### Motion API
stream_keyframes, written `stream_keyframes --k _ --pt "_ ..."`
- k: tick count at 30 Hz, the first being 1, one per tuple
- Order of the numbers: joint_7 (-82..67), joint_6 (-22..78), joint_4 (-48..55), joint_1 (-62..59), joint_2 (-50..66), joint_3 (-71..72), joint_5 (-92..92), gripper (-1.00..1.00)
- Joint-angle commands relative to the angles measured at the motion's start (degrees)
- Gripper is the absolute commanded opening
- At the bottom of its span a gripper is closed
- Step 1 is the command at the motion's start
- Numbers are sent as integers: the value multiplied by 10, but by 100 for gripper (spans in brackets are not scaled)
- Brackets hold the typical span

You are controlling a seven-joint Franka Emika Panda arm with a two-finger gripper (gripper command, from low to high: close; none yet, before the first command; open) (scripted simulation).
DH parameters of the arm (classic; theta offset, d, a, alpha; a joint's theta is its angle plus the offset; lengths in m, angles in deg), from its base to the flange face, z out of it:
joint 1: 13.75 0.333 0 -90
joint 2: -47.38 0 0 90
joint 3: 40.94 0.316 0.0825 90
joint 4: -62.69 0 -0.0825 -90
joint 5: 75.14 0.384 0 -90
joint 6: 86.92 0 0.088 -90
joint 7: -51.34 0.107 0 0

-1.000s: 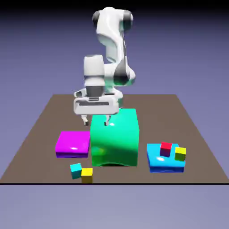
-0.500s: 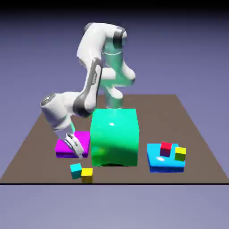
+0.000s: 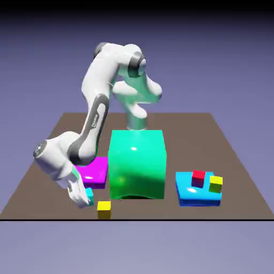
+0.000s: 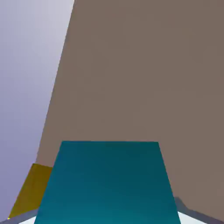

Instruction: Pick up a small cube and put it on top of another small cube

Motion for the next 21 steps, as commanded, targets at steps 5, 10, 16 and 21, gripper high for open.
stream_keyframes --k 5,10,16,21 --pt "-23 30 2 15 -18 104 -84 -100" --pt "-46 60 4 29 -36 208 -167 -100" --pt "-74 96 7 47 -57 332 -266 -100" --pt "-97 126 9 62 -75 436 -349 -100"
